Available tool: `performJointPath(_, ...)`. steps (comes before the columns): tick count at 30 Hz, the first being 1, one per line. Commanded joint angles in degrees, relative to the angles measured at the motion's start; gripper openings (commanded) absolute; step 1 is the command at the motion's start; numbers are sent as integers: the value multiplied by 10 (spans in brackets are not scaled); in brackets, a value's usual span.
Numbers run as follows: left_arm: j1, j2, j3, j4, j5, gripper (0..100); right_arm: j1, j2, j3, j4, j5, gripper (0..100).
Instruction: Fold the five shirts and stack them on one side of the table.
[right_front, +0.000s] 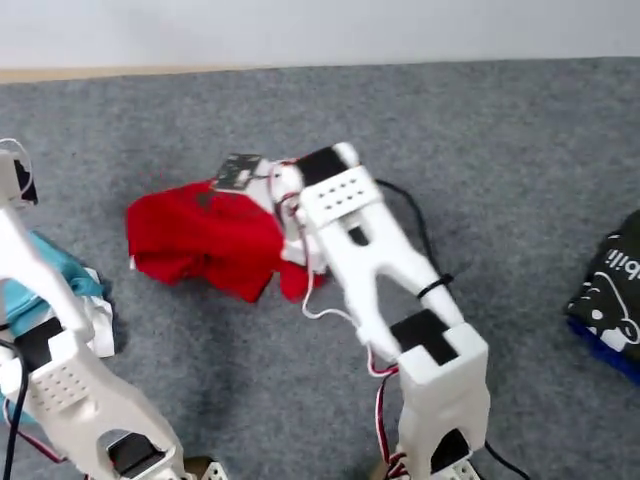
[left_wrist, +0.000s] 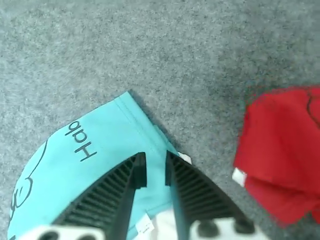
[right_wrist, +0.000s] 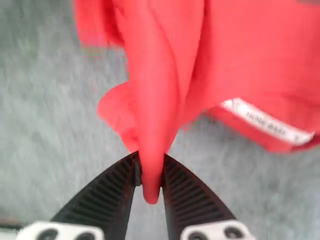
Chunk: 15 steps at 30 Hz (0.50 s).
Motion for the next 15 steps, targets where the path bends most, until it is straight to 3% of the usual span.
performJointPath(1,16,-33,0,14,5,69,52,-6,-28,42,33,11)
performJointPath(5,35,-33,0,14,6,69,67,-8,-28,44,47,29)
performJointPath(10,47,-33,0,14,6,69,58,-29,-53,65,44,202)
performJointPath(15,47,-33,7,14,6,69,35,-85,-55,67,46,201)
